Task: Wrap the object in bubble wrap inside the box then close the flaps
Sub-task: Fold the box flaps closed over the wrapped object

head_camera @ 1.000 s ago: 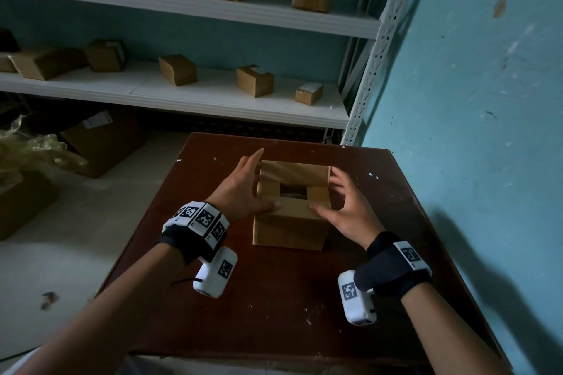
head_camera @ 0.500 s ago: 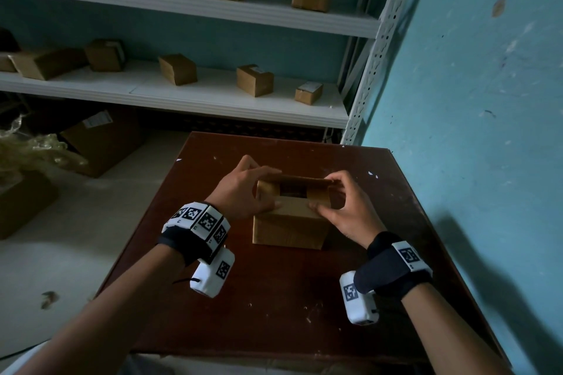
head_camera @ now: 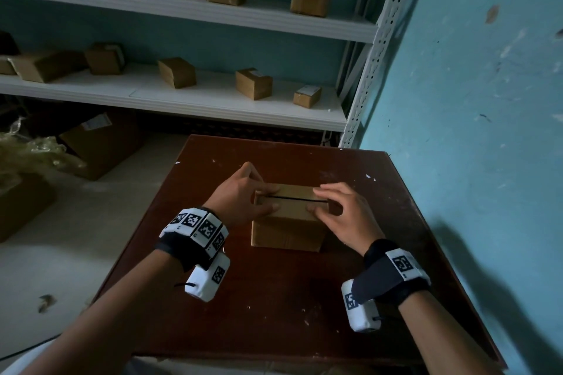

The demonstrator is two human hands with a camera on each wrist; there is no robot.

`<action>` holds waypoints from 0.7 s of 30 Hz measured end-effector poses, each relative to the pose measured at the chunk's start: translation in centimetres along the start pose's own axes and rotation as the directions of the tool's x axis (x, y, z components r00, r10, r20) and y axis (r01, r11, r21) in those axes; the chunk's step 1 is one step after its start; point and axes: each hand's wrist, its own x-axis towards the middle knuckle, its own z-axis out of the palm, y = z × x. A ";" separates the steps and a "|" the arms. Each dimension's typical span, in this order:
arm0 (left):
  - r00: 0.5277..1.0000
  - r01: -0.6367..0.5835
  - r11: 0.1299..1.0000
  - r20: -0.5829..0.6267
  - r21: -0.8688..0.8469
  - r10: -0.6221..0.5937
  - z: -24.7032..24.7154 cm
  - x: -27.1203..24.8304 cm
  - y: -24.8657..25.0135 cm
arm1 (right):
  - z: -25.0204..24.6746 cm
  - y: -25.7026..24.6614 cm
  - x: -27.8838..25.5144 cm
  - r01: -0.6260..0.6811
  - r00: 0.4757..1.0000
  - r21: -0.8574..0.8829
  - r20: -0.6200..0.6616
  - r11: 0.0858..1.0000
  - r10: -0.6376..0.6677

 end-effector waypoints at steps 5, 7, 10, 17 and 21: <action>0.998 -0.055 0.995 0.045 0.081 0.052 0.1 0.0 0.2 | 0.5 -0.4 -0.4 0.011 0.999 -0.152 0.049 0.988 -0.004; 0.996 -0.075 0.992 0.051 0.098 0.070 0.1 0.0 0.2 | 0.7 -0.4 -0.5 0.014 1.000 -0.150 0.024 0.989 -0.011; 0.994 -0.103 0.987 0.051 0.121 0.097 0.4 -0.2 0.3 | 0.7 -0.4 -0.5 -0.010 1.000 -0.089 -0.003 0.996 0.010; 0.991 -0.134 0.977 -0.008 0.168 0.137 1.4 -0.4 0.5 | 0.8 -0.6 -0.4 -0.029 0.999 -0.055 -0.015 0.998 0.028; 0.988 -0.141 0.976 -0.036 0.163 0.149 1.6 -0.6 0.4 | 0.9 -0.6 -0.5 -0.036 0.999 -0.054 -0.016 0.998 0.036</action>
